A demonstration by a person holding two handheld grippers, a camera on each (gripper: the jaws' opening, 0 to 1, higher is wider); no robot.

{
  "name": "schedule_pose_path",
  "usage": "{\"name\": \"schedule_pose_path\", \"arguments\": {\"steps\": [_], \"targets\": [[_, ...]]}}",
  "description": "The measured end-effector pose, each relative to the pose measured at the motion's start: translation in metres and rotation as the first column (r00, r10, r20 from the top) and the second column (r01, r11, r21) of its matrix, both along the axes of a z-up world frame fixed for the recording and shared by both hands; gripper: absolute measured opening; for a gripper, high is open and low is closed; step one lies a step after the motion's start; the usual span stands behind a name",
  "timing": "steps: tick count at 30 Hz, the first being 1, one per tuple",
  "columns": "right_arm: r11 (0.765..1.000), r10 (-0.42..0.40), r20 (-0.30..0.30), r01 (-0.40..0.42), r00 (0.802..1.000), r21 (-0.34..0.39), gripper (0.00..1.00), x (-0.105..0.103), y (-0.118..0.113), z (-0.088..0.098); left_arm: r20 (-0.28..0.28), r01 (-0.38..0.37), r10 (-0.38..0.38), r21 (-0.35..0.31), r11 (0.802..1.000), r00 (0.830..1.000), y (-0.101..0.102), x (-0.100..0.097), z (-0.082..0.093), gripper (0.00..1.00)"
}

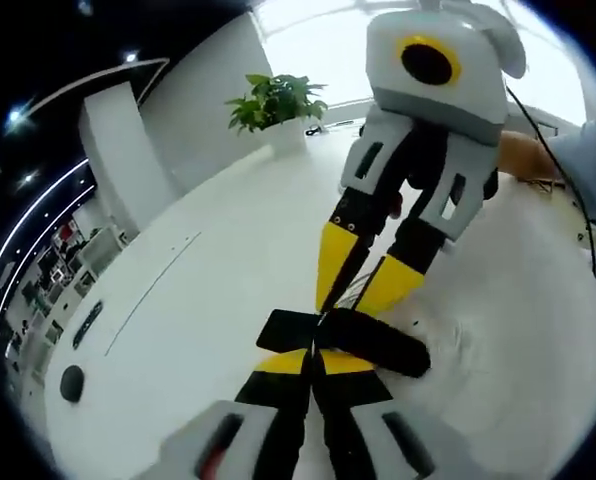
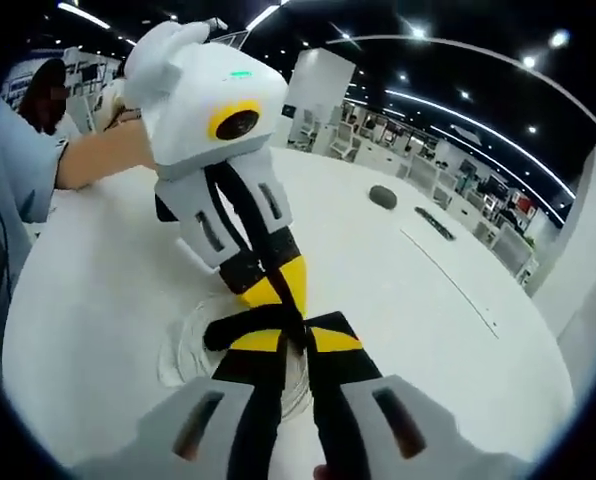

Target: Peel open the Velcro strap on the desktop, arrange the wired earphones neatly onto it, and close the Velcro strap to secure them.

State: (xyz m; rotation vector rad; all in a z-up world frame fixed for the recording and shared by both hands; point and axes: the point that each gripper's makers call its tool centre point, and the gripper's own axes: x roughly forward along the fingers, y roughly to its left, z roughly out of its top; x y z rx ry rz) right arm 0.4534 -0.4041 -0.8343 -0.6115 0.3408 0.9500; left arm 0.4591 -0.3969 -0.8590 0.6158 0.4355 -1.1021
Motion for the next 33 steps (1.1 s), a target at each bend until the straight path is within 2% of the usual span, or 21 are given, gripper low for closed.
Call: {"name": "schedule_pose_path", "arguments": {"steps": [3, 8, 15, 23, 28, 33], "targets": [[0.999, -0.003, 0.003, 0.003, 1.000, 0.053, 0.05, 0.008, 0.002, 0.006, 0.014, 0.011, -0.011, 0.011, 1.000, 1.000, 0.001, -0.001, 0.000, 0.06], [0.996, -0.014, -0.028, 0.016, 1.000, 0.084, 0.05, 0.016, 0.003, 0.003, 0.025, 0.015, -0.016, 0.020, 1.000, 1.000, 0.001, -0.001, 0.000, 0.06], [0.974, -0.062, -0.168, 0.096, 0.984, 0.205, 0.05, 0.031, -0.001, 0.001, 0.046, 0.030, -0.031, 0.037, 0.999, 0.998, 0.003, -0.002, 0.000, 0.06], [0.968, -0.096, -0.221, 0.143, 0.971, 0.206, 0.06, 0.041, -0.006, -0.008, 0.051, 0.036, -0.038, 0.041, 0.999, 0.998, 0.003, -0.002, 0.000, 0.06], [0.980, -0.088, -0.196, 0.120, 0.977, 0.158, 0.05, 0.042, -0.006, -0.013, 0.052, 0.038, -0.040, 0.043, 0.998, 0.998, 0.003, -0.002, 0.001, 0.06], [0.992, -0.051, -0.145, 0.067, 0.988, 0.105, 0.05, 0.039, -0.004, -0.018, 0.060, 0.037, -0.040, 0.048, 0.998, 0.997, 0.003, -0.003, 0.002, 0.06]]}}
